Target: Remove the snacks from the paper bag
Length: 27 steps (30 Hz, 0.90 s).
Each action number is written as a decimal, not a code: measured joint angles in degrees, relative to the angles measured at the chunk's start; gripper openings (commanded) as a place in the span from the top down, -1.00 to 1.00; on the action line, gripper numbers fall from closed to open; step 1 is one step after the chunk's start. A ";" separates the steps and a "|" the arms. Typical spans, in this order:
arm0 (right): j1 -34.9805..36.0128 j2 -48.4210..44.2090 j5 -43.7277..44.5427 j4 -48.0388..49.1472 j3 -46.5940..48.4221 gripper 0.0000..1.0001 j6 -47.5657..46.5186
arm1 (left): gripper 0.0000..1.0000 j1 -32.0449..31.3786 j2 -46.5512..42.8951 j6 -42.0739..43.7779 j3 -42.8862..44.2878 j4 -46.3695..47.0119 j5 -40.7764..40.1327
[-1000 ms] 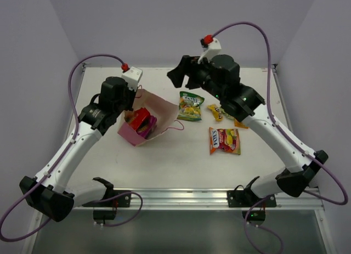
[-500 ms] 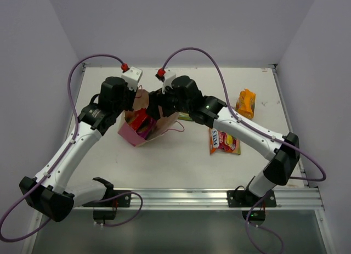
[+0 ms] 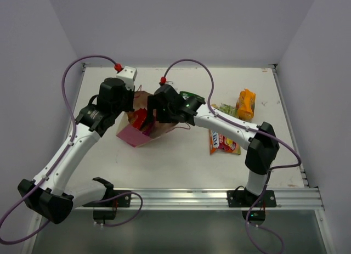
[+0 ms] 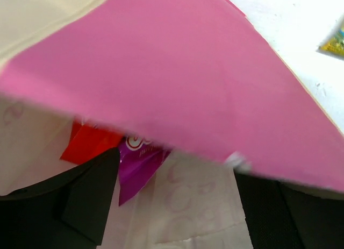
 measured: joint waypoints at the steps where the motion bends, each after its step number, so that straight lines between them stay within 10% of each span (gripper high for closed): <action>1: 0.04 0.37 0.44 -0.26 0.02 -0.65 1.03 | 1.00 0.00 -0.09 -0.59 0.00 -0.13 0.00; 13: 0.31 7.34 0.70 1.99 0.11 -0.01 8.00 | 1.00 0.00 -0.50 -2.34 0.00 -1.07 0.00; 17: 0.31 8.76 -0.90 4.44 0.04 0.96 7.61 | 1.00 0.02 -0.50 -2.67 -0.07 -1.42 -0.04; 27: 0.37 6.54 -2.10 6.49 0.02 1.00 -2.93 | 1.00 0.07 -1.14 -2.62 -0.48 -1.64 -3.02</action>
